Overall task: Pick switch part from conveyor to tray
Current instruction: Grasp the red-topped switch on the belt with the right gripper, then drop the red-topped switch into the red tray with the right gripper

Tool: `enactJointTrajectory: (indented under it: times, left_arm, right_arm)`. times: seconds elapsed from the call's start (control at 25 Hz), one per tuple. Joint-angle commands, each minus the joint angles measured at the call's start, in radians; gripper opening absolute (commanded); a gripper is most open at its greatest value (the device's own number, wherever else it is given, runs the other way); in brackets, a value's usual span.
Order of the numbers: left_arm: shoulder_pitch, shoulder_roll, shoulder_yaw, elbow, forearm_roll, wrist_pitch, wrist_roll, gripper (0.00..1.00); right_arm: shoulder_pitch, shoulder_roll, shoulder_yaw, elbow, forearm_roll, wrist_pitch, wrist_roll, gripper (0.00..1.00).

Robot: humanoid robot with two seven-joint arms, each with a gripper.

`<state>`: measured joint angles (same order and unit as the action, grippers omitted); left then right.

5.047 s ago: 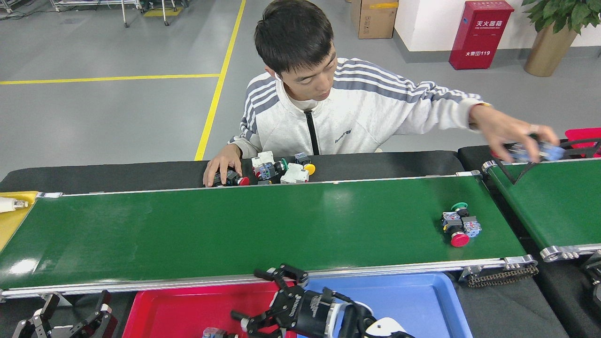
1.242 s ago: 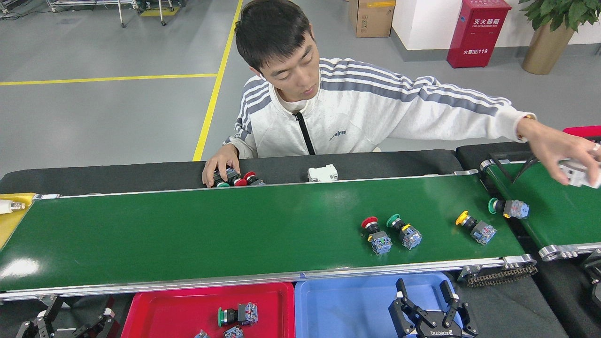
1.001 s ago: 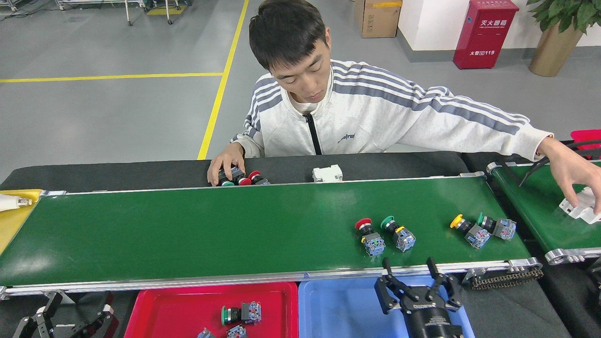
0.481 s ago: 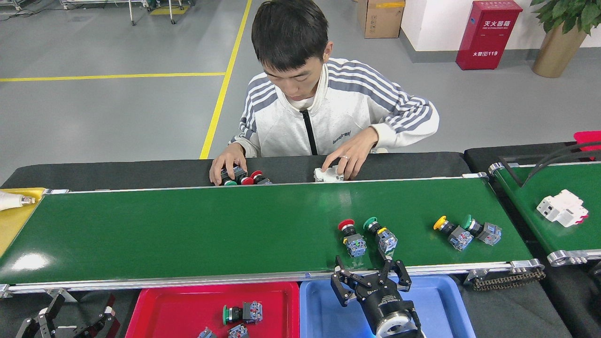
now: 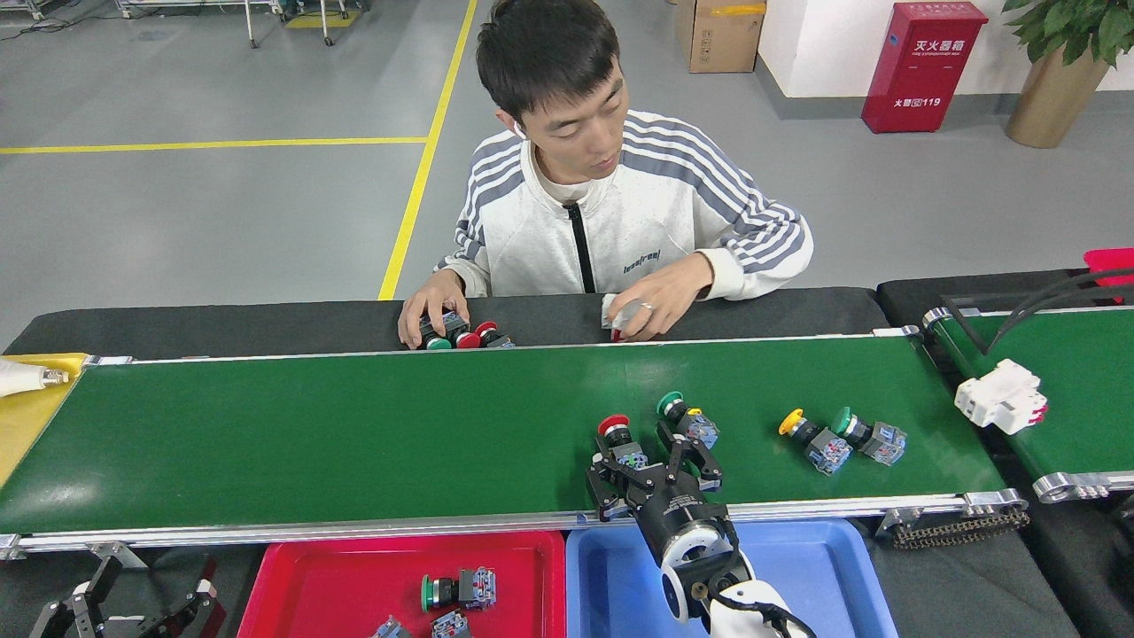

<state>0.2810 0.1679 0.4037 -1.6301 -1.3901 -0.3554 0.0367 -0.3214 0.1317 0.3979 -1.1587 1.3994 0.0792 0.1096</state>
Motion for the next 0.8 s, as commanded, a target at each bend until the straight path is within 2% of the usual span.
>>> enactJointTrajectory:
  times: [0.0, 0.2, 0.28, 0.4, 0.44, 0.48, 0.52, 0.56, 0.76]
  left_arm:
    - [-0.002, 0.012, 0.003, -0.011, -0.003, -0.002, 0.005, 1.0]
    - [0.003, 0.012, 0.003, -0.013, -0.001, -0.002, 0.005, 1.0]
    - [0.006, 0.012, 0.003, -0.016, -0.001, -0.002, 0.005, 1.0]
    - [0.006, 0.012, 0.004, -0.017, -0.001, -0.002, 0.005, 1.0]
    - [0.006, 0.012, 0.004, -0.017, -0.001, -0.002, 0.005, 1.0]
    - [0.006, 0.012, 0.004, -0.017, -0.001, -0.002, 0.005, 1.0]
    - [0.006, 0.012, 0.004, -0.017, -0.001, -0.002, 0.005, 1.0]
    - [0.006, 0.012, 0.003, -0.019, -0.001, -0.002, 0.005, 1.0]
    - [0.007, 0.01, 0.003, -0.022, -0.001, -0.002, 0.005, 1.0]
  right_arm:
    - [-0.021, -0.003, 0.002, -0.01, -0.002, -0.012, 0.007, 0.03]
    - [-0.013, -0.003, 0.016, -0.038, -0.004, -0.013, 0.004, 0.02]
    - [0.016, -0.006, 0.087, -0.114, -0.004, -0.029, 0.001, 0.02]
    - [0.105, -0.017, 0.194, -0.249, -0.004, -0.076, 0.004, 0.03]
    - [0.134, -0.023, 0.231, -0.291, 0.0, -0.084, 0.005, 0.12]
    - [0.156, -0.03, 0.269, -0.314, 0.0, -0.087, 0.005, 0.39]
    - [0.165, -0.04, 0.309, -0.319, 0.001, -0.085, 0.002, 0.9]
    - [0.168, -0.04, 0.335, -0.315, 0.0, -0.085, 0.001, 1.0]
    - [0.168, -0.04, 0.354, -0.32, -0.005, -0.087, -0.004, 1.0]
